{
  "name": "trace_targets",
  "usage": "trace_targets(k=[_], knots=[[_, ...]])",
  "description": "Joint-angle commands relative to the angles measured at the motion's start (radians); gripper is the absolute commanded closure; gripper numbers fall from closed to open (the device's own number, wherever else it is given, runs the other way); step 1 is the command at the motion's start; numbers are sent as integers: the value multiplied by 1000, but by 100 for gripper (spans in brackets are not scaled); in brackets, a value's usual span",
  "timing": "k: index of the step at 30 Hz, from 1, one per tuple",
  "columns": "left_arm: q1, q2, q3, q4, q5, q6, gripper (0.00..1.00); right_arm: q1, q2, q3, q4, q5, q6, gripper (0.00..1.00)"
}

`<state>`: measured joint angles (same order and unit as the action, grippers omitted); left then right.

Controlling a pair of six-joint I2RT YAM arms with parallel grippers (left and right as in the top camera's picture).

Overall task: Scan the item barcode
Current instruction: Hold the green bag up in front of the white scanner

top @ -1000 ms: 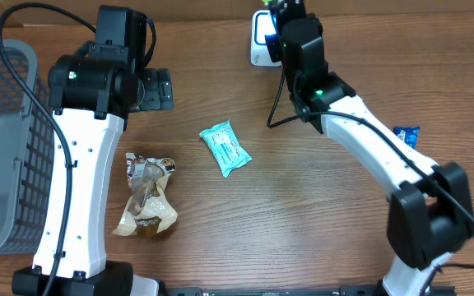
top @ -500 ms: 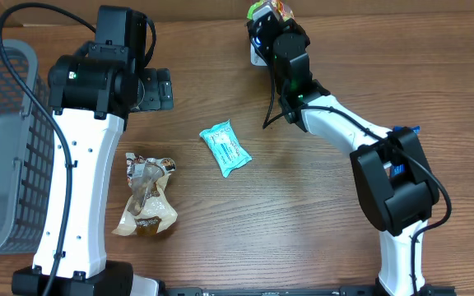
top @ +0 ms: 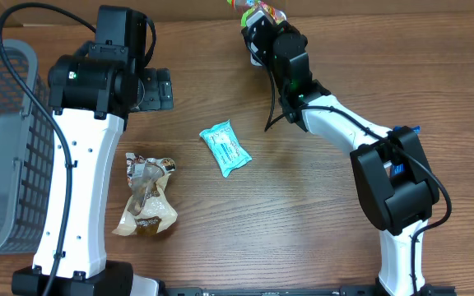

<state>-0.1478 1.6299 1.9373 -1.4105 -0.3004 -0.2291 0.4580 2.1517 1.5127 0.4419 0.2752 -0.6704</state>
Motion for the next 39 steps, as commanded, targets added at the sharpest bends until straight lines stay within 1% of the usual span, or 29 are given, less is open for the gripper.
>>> trace_targets(k=[1,4,7,34,38,39], knots=[[3,-20,18,1,-14,16,0,-12,-8,26,20,-32,-98,96],[3,-20,18,1,-14,16,0,-13,-6,26,22,-34,-177,96],[3,-20,18,1,-14,16,0,-17,-6,26,25,-39,-202,96],[3,-20,18,1,-14,16,0,-46,4,26,54,-53,-190,96],[3,-20,18,1,-14,16,0,-23,-5,26,57,-52,-186,96],[3,-20,18,1,-14,16,0,-14,-10,26,56,-47,-166,96]])
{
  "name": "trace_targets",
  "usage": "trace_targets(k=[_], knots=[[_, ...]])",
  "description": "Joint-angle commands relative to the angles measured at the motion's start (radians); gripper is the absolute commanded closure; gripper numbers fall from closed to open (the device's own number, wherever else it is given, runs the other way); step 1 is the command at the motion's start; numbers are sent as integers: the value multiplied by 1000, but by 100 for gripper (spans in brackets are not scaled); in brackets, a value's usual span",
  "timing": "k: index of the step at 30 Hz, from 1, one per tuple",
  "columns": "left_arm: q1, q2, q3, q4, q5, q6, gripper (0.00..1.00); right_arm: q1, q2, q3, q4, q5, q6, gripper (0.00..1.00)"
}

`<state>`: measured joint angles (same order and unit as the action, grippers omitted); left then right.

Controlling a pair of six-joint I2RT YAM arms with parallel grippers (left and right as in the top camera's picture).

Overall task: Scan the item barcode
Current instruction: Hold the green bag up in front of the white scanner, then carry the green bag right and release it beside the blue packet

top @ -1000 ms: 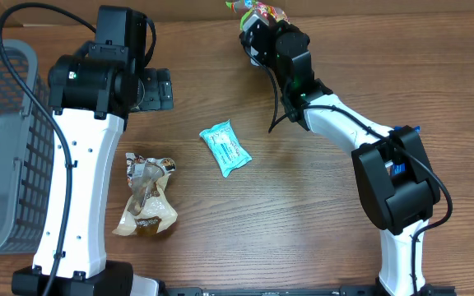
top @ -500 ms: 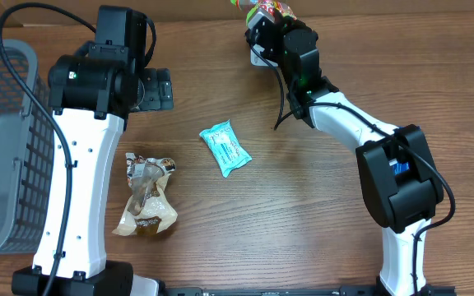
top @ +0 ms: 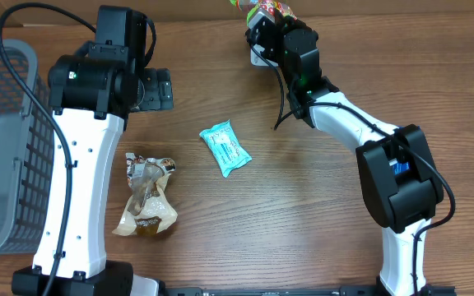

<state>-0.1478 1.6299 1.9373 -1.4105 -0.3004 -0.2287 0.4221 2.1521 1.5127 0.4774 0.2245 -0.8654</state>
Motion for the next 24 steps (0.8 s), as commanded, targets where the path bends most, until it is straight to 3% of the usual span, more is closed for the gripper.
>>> trace_targets(k=[1,7,13,17,24], knots=[[3,-20,18,1,-14,15,1,35,-23,26,10,10,64,96],[3,-20,18,1,-14,15,0,119,-168,26,-234,-53,266,96],[3,-20,18,1,-14,15,0,138,-375,26,-592,-280,625,96],[3,-20,18,1,-14,15,0,98,-506,26,-853,-305,900,96],[3,-20,18,1,-14,15,0,-91,-639,26,-1321,-305,1239,96]])
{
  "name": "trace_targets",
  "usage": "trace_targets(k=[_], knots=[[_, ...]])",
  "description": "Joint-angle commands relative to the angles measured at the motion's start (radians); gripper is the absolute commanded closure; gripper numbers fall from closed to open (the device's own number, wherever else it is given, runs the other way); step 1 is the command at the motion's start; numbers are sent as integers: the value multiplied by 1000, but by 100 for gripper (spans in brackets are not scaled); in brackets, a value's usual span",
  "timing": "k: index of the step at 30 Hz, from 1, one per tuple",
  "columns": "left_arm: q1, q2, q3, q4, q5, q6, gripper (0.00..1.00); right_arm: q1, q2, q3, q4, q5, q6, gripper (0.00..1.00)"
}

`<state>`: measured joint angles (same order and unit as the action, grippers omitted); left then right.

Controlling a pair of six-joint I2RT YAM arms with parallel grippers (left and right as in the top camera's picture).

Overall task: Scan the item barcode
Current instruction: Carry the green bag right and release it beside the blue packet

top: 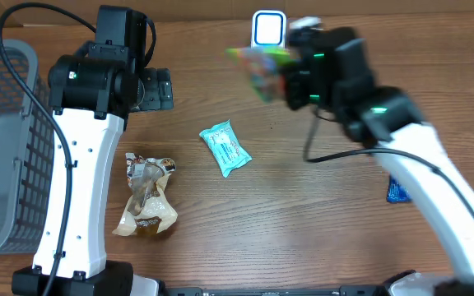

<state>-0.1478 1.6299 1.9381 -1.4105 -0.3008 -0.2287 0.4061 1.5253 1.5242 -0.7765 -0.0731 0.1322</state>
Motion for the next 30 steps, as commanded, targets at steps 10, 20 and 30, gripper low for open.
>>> trace_targets(k=[10,20,30], knots=[[3,-20,17,1,-13,15,0,-506,83,-74,-358,-11,336,96],[3,-20,17,1,-13,15,0,-669,298,-119,-313,-153,226,75],[3,-20,17,1,-13,15,1,-690,313,82,-419,-149,222,33]])
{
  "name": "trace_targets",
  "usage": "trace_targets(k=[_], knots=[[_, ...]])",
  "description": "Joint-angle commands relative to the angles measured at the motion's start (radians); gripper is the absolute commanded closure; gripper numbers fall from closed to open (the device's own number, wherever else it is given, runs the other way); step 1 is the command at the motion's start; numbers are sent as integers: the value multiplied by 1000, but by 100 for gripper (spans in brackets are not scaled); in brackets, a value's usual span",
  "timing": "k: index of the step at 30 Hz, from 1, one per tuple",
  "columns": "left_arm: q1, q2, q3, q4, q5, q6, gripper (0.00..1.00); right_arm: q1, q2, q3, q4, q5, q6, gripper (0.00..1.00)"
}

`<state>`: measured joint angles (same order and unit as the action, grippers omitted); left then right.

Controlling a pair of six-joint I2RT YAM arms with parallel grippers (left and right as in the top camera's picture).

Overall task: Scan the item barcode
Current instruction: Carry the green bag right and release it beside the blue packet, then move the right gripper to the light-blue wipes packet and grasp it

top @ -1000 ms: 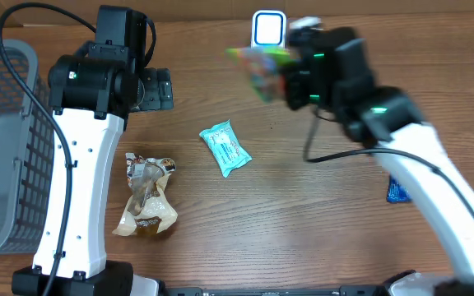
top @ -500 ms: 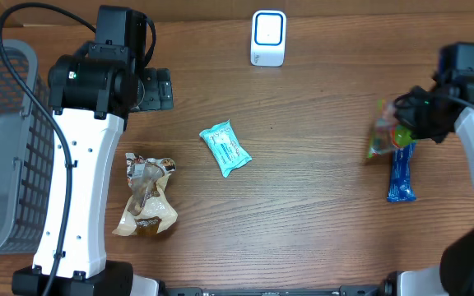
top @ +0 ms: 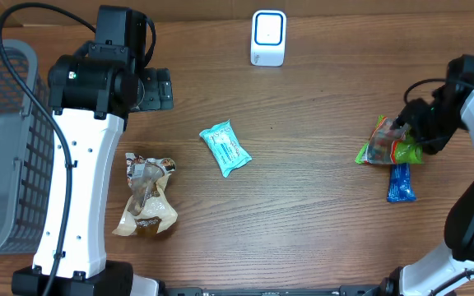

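The white barcode scanner (top: pixel 268 37) stands at the table's far edge, its blue-ringed face up. A colourful snack packet (top: pixel 388 145), green, orange and red, is at the far right, low over the wood. My right gripper (top: pixel 407 123) is shut on its upper end. My left gripper (top: pixel 163 90) hangs open and empty at the far left, well away from the scanner.
A teal packet (top: pixel 225 148) lies mid-table. A brown and white bag (top: pixel 146 196) lies near the left arm. A blue packet (top: pixel 400 182) lies just below the colourful one. A grey mesh basket (top: pixel 6 99) fills the left edge.
My right gripper has gone with the colourful packet from just beside the scanner to the far right of the table, by the blue packet. The left arm has not moved.
My right gripper first reached over the scanner at the far edge, with the colourful packet at its tip, and stayed there. Then it held the packet just below the uncovered scanner. Now it holds it far right, next to the blue packet.
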<state>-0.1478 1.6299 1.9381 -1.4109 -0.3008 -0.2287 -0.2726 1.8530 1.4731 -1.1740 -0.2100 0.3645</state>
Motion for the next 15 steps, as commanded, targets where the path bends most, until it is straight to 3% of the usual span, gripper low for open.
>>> trace_targets(k=[1,7,10,15], knots=[[3,-20,17,1,-13,15,0,-11,-14,193,-51,-8,-25,29],[3,-20,17,1,-13,15,0,-2,-14,503,-164,23,-29,13],[3,-20,17,1,-13,15,0,13,-14,591,-176,19,-28,10],[3,-20,17,1,-13,15,0,74,-7,587,-167,-86,-52,13]])
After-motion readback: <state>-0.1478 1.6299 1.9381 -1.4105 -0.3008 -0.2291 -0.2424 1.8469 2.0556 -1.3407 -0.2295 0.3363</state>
